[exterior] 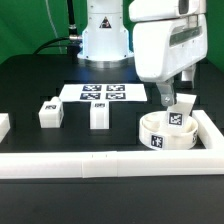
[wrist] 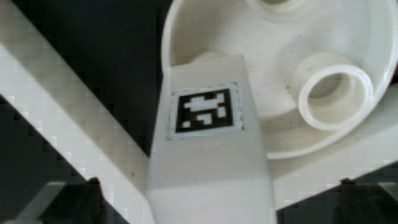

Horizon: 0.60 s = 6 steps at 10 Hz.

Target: Assemble stool

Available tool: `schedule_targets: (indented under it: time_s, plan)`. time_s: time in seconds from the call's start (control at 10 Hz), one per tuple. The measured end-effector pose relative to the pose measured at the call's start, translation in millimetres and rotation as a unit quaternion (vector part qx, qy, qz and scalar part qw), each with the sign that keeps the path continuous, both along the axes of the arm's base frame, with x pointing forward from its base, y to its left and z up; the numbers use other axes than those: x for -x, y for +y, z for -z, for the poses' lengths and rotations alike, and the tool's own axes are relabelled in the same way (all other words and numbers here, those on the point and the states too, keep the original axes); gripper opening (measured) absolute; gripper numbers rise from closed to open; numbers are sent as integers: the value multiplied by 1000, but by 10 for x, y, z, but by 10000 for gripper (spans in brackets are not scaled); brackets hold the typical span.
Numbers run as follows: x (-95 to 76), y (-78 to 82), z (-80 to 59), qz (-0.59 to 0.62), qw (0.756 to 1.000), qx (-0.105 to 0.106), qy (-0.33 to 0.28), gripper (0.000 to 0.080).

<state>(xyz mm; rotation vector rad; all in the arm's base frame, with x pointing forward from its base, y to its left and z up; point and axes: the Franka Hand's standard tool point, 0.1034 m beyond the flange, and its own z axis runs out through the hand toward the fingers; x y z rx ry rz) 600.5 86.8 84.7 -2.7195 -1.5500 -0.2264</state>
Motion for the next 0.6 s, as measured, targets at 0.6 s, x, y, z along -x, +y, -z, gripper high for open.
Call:
schedule_targets:
  time_s: [0.6]
  plan:
    - [16, -88, 79, 11, 1000, 1, 6, 419]
